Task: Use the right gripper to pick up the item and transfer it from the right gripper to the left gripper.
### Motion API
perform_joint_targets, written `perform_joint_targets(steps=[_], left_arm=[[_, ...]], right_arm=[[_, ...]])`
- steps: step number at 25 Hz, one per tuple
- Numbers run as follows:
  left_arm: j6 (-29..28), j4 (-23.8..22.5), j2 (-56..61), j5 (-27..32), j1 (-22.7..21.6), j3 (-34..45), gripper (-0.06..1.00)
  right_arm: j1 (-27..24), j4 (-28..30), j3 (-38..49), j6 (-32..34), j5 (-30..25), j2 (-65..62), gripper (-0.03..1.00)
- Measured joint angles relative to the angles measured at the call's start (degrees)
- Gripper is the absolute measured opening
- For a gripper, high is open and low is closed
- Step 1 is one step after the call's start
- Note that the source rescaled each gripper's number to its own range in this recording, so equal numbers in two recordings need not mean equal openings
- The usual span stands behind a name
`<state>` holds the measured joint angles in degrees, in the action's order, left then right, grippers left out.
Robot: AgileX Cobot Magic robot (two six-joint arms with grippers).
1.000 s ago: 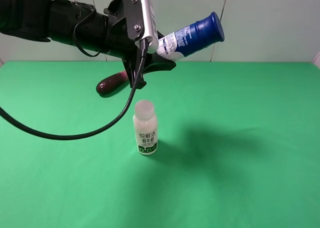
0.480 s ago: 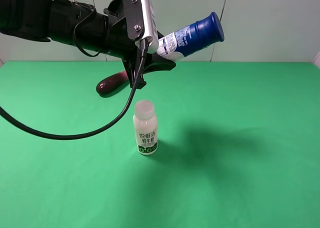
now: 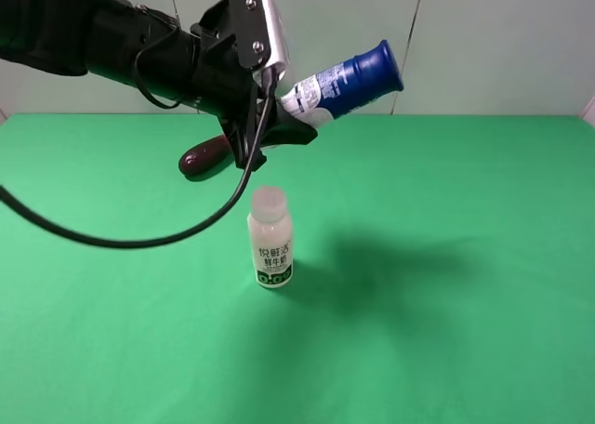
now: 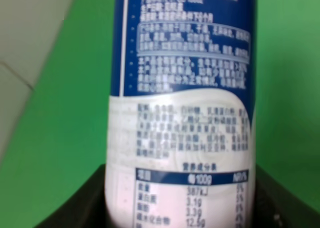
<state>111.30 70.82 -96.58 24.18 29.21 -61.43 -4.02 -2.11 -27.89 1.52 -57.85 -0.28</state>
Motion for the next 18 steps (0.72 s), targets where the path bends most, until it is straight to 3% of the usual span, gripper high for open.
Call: perform_joint_targets(steps=[6, 9, 13, 18], left_arm=[[-35.66, -18.06, 0.00, -1.21, -4.15, -2.78, 0.00], [-51.26, -24.94, 0.00, -1.65, -5.90, -2.77, 0.00], [-67.17, -33.09, 0.00, -2.52, -6.19, -2.77, 0.00], [-80.96, -40.30, 0.00, -3.39, -6.80, -2.64, 0.00]], right_arm=[[0.00, 0.00, 0.00, 0.00, 0.00, 0.00, 1.00], [0.00, 0.00, 0.00, 0.00, 0.00, 0.00, 1.00], [0.00, 0.00, 0.00, 0.00, -0.12, 0.00, 1.00], [0.00, 0.00, 0.00, 0.00, -0.07, 0.00, 1.00]])
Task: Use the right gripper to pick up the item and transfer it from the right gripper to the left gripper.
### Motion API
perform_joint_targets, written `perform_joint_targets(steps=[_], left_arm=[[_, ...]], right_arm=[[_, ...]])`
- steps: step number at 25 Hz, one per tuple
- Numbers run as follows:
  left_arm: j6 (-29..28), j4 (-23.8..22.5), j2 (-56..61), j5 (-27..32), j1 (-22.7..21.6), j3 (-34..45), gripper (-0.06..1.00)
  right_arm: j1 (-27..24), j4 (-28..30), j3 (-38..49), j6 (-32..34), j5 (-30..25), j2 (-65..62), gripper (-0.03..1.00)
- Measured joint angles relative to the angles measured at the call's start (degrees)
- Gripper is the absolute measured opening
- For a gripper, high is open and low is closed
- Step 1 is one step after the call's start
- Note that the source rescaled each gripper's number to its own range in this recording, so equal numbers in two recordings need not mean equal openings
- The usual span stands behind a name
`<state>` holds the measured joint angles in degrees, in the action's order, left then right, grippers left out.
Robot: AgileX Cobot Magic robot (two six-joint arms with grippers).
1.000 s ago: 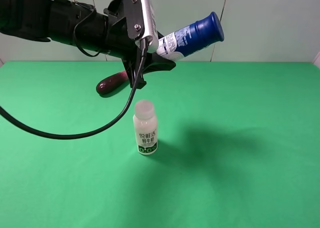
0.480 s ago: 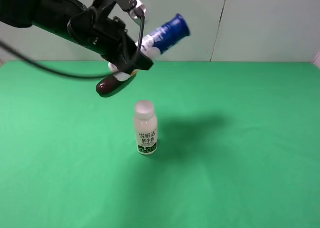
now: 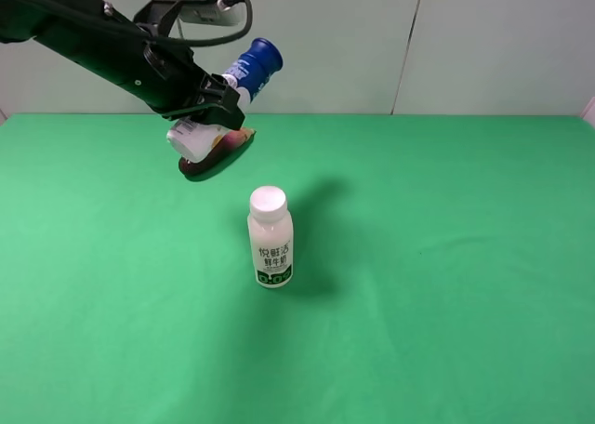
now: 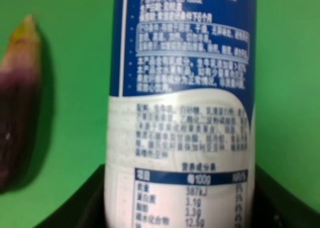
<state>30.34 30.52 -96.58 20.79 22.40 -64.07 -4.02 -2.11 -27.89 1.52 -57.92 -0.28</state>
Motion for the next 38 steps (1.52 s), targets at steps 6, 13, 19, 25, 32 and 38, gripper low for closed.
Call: perform_joint_targets(steps=[6, 13, 19, 25, 32, 38], left_arm=[[-9.42, -5.02, 0.00, -5.03, -0.81, 4.95, 0.00], [-14.14, -5.86, 0.00, -8.76, -2.86, 10.55, 0.00], [-15.22, -5.91, 0.00, -12.51, -3.18, 15.35, 0.00], [-16.92, -5.91, 1.59, -16.06, -3.18, 18.94, 0.00], [-18.19, -6.22, 3.19, -17.60, -5.51, 22.04, 0.00], [-18.51, -6.95, 4.02, -17.33, -8.99, 23.23, 0.00]], right_arm=[[0.00, 0.00, 0.00, 0.00, 0.00, 0.00, 1.00], [0.00, 0.00, 0.00, 0.00, 0.00, 0.00, 1.00], [0.00, 0.00, 0.00, 0.00, 0.00, 0.00, 1.00], [0.00, 0.00, 0.00, 0.00, 0.00, 0.00, 1.00], [0.00, 0.00, 0.00, 0.00, 0.08, 0.00, 1.00], [0.00, 0.00, 0.00, 0.00, 0.02, 0.00, 1.00]])
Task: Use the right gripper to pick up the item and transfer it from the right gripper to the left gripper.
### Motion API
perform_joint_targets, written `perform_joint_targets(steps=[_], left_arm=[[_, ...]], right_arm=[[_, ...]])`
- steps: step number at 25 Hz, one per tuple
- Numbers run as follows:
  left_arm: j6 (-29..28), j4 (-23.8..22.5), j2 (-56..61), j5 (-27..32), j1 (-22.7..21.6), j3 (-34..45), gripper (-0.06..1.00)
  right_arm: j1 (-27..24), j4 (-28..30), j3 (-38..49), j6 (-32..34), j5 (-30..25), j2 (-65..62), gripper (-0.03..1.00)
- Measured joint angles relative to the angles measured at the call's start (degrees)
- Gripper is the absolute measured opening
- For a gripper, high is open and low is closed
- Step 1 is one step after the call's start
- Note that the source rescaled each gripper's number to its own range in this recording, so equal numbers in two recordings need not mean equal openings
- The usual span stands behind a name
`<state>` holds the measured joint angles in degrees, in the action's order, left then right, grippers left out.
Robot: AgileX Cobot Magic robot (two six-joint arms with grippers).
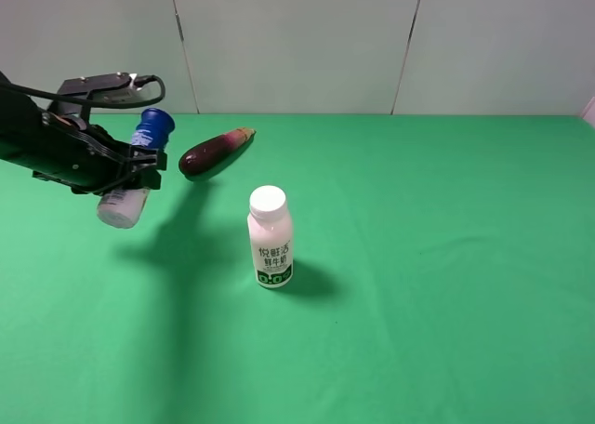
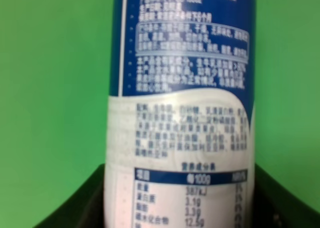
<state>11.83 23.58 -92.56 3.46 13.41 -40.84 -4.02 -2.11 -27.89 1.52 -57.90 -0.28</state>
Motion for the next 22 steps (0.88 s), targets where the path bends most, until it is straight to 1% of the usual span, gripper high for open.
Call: perform_joint_targets(steps=[5, 11, 18, 22], left_arm=[[-0.05, -2.01, 0.06, 1.59, -3.36, 0.00, 0.00], [-0.12, -3.08, -0.38, 1.31, -6.54, 0.25, 0.00], [-0.12, -3.12, -4.80, -5.68, -6.82, 3.67, 0.00], [-0.12, -3.12, -5.18, -8.48, -7.05, 4.81, 0.00]], right_arm=[[0.00, 0.00, 0.00, 0.00, 0.00, 0.00, 1.00], [0.00, 0.00, 0.00, 0.00, 0.00, 0.00, 1.00], [0.00, 0.00, 0.00, 0.00, 0.00, 0.00, 1.00], [0.00, 0.00, 0.00, 0.00, -0.06, 0.00, 1.00]])
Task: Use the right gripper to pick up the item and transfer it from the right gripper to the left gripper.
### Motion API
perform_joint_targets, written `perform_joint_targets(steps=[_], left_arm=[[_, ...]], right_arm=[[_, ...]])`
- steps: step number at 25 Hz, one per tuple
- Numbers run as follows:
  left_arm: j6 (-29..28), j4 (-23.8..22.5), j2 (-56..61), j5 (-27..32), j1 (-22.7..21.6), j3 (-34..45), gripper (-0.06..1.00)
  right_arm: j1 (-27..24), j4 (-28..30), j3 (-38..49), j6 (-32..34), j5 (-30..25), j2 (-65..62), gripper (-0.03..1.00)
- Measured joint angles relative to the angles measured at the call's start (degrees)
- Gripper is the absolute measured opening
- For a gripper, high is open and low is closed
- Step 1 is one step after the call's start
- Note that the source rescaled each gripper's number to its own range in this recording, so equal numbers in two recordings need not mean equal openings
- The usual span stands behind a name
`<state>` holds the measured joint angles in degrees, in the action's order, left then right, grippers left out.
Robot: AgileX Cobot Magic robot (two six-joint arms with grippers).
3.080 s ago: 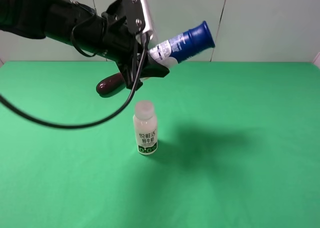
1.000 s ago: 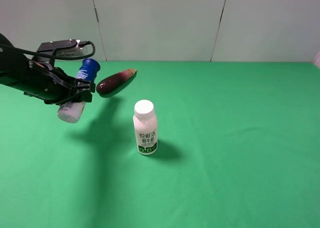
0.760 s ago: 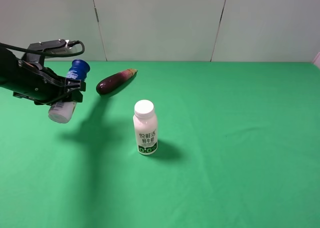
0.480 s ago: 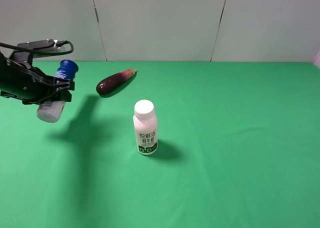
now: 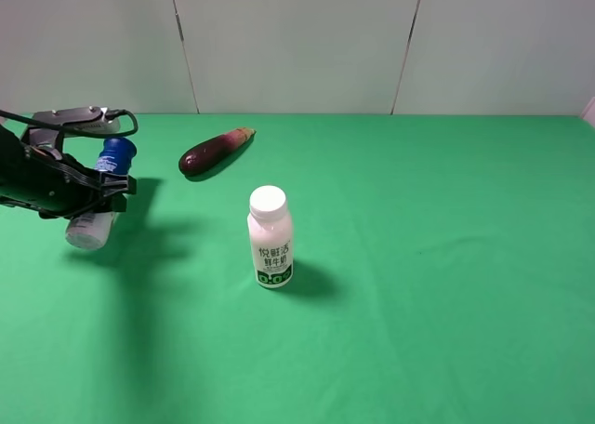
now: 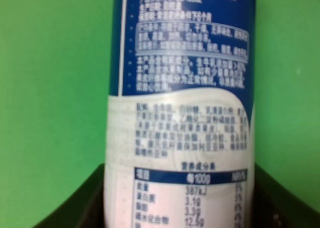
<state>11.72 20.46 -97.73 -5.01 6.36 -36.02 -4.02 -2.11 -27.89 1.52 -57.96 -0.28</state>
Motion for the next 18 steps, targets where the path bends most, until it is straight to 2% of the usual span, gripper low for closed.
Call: perform_joint_targets(steps=[18], left_arm=[[0.00, 0.19, -4.55, -1.65, -1.14, 0.99, 0.01]], right_arm=[[0.00, 0.00, 0.00, 0.00, 0.00, 0.00, 1.00]])
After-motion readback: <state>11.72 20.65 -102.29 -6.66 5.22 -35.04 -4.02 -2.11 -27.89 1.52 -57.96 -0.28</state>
